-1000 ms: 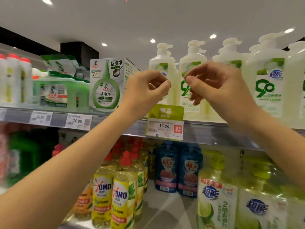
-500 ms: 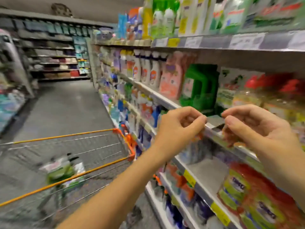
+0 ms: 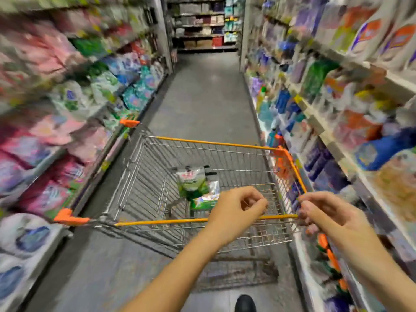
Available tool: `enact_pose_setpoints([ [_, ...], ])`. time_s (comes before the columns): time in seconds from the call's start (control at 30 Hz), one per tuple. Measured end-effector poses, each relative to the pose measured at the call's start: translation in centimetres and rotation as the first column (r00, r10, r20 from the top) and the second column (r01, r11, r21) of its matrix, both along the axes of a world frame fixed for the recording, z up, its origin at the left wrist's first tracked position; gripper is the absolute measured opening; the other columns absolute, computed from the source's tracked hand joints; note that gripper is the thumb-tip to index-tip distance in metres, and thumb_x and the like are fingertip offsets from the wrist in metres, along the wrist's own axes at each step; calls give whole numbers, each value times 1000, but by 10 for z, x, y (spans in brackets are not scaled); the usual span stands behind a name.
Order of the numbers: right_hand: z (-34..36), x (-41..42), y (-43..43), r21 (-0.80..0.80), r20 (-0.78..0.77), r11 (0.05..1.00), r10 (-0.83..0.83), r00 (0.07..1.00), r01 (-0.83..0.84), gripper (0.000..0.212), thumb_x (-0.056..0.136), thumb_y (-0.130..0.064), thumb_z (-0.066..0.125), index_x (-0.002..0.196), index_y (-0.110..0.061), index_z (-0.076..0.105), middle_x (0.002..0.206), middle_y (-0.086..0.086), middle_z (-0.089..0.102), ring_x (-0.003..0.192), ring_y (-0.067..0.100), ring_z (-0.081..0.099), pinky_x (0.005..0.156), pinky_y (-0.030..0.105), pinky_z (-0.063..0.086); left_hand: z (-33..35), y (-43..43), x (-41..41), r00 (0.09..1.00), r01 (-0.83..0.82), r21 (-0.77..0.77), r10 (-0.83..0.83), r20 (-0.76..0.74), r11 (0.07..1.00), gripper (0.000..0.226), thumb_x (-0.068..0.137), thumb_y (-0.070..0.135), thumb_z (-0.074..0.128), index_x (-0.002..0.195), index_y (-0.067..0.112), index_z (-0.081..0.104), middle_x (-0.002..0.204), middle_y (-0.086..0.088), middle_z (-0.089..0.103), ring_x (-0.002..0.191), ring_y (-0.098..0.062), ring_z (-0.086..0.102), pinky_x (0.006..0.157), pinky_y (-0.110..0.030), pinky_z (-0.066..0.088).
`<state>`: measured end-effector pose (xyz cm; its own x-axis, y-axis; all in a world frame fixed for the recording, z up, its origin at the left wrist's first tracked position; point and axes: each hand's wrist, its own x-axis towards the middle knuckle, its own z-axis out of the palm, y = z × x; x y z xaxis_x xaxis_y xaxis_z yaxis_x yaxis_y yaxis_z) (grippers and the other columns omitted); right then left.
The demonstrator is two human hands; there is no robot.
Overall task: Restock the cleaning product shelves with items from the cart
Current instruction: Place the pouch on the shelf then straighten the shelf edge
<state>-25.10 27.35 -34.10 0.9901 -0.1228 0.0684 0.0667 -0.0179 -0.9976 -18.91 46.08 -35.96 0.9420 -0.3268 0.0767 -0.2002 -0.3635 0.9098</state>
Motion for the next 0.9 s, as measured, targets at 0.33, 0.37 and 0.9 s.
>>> enact_pose_setpoints([
  [0.33, -65, 199, 41, -19, -245, 980, 189, 951, -200, 6, 88, -10, 63, 93, -11, 67, 74, 5, 65, 68, 14, 63, 56, 24, 54, -80, 65, 157, 914, -292, 302, 358, -193, 908, 16, 88, 39, 62, 73, 34, 61, 64, 13, 55, 67, -12, 54, 75, -41, 55],
  [0.37, -72, 215, 49, -21, -272, 975, 208, 939, -222, 7, 88, -11, 64, 95, -12, 67, 77, 5, 65, 70, 14, 64, 58, 25, 55, -88, 73, 166, 898, -301, 324, 381, -220, 897, 11, 88, 40, 62, 79, 34, 61, 66, 15, 55, 70, -12, 55, 78, -42, 55],
  [0.9, -278, 441, 177, -574, -410, 700, 204, 889, -425, 56, 85, -14, 71, 135, -20, 45, 124, -7, 43, 112, 24, 53, 93, 37, 46, -260, 196, 365, 886, -241, 633, 432, -165, 736, 73, 85, 26, 69, 145, 17, 28, 141, -7, 33, 125, -28, 42, 97, -47, 45],
])
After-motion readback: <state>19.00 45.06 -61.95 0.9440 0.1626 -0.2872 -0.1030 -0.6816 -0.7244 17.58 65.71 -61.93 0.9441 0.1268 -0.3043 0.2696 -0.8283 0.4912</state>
